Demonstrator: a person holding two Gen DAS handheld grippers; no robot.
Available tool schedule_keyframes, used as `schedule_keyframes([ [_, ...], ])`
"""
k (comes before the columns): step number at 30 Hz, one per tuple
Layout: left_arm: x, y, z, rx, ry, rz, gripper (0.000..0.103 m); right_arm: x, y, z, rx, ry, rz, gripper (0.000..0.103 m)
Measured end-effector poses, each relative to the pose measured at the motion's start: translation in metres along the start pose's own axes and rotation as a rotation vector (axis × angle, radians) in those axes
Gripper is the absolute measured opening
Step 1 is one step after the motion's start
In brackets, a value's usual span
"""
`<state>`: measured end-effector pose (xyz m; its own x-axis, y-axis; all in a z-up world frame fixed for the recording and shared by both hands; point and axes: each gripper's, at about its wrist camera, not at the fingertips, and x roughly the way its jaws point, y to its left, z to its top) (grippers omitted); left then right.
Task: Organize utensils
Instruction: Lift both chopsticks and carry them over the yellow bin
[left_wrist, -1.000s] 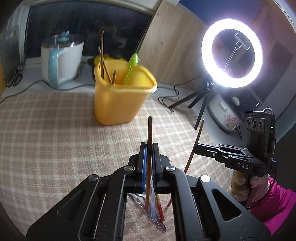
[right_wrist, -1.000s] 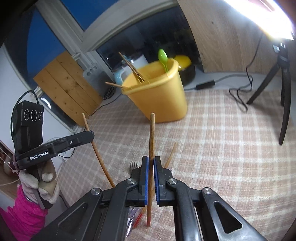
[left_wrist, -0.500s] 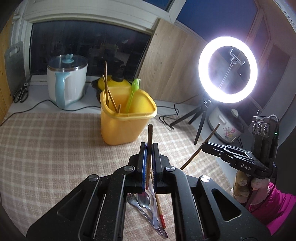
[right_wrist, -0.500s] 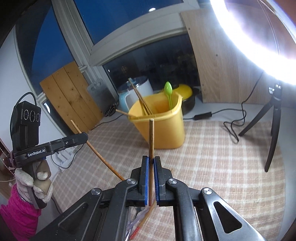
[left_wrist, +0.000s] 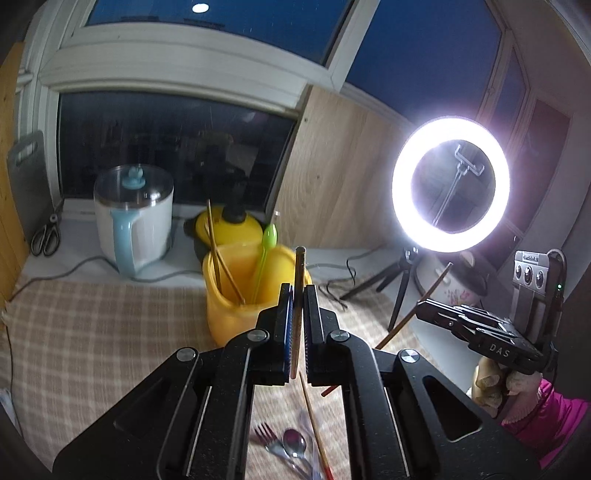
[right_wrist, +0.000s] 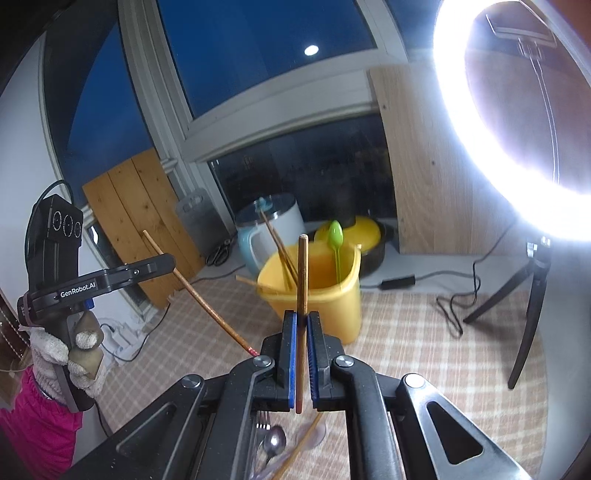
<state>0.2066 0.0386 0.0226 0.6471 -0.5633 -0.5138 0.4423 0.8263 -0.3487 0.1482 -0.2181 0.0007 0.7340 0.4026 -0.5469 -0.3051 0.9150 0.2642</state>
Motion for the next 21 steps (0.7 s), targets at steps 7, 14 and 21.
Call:
schedule_keyframes([
  [7, -0.003, 0.004, 0.033, 0.008, -0.079, 0.004, 0.003, -0.008, 0.002, 0.030, -0.019, -0.077, -0.018, 0.003],
  [14, -0.003, 0.012, 0.058, 0.007, -0.144, 0.038, 0.003, -0.009, 0.008, 0.055, -0.060, -0.142, -0.046, 0.003],
  [21, 0.012, 0.032, 0.065, -0.013, -0.142, 0.082, 0.003, 0.003, 0.013, 0.074, -0.081, -0.173, -0.066, 0.003],
])
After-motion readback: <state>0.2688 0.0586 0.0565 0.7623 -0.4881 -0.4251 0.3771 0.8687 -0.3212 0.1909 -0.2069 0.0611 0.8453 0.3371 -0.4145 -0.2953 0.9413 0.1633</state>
